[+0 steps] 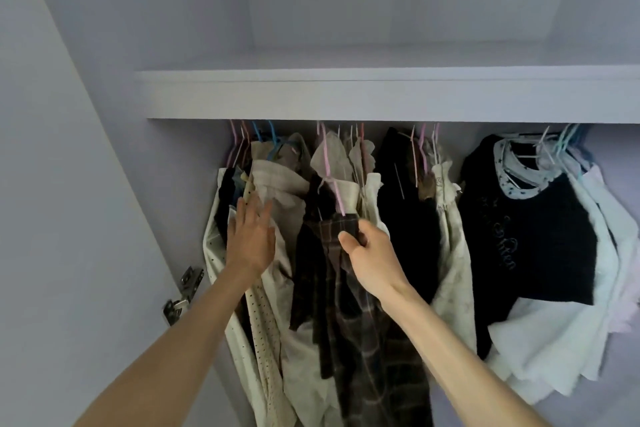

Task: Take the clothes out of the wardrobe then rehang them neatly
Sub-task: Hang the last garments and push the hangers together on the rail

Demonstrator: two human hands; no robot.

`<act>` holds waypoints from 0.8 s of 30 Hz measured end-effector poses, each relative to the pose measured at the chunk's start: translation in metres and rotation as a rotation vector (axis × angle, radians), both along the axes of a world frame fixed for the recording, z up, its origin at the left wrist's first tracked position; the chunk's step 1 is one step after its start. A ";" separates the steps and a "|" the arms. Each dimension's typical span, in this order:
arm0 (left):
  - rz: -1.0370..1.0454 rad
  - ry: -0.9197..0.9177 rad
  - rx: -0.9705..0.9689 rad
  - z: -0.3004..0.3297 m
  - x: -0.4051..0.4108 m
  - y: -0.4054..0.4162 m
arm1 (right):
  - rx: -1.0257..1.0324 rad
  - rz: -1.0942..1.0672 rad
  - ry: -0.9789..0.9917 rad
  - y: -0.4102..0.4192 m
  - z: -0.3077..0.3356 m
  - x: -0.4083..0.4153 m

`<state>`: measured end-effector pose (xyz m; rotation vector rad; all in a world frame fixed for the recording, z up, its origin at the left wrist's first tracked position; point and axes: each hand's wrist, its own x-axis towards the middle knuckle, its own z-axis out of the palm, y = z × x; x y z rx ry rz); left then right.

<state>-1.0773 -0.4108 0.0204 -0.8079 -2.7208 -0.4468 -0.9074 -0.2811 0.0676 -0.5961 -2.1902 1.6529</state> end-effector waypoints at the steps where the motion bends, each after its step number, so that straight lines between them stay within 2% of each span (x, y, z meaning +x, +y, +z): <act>1: -0.019 -0.021 0.034 -0.001 -0.005 -0.001 | 0.023 -0.028 0.023 -0.002 0.004 -0.011; 6: -0.097 -0.115 0.109 -0.010 -0.020 -0.013 | -0.022 -0.155 0.088 -0.009 0.018 -0.071; 12: -0.192 -0.121 0.209 -0.014 -0.027 -0.021 | 0.103 -0.176 0.095 -0.003 0.022 -0.121; 16: -0.232 -0.225 0.363 -0.016 -0.019 -0.019 | 0.137 -0.243 0.035 0.012 0.017 -0.138; 21: -0.176 0.011 0.476 -0.011 -0.005 0.002 | 0.051 -0.210 -0.136 0.006 -0.013 -0.134; 24: -0.236 0.062 0.533 0.005 0.006 0.019 | -0.065 -0.102 -0.124 0.017 -0.005 -0.126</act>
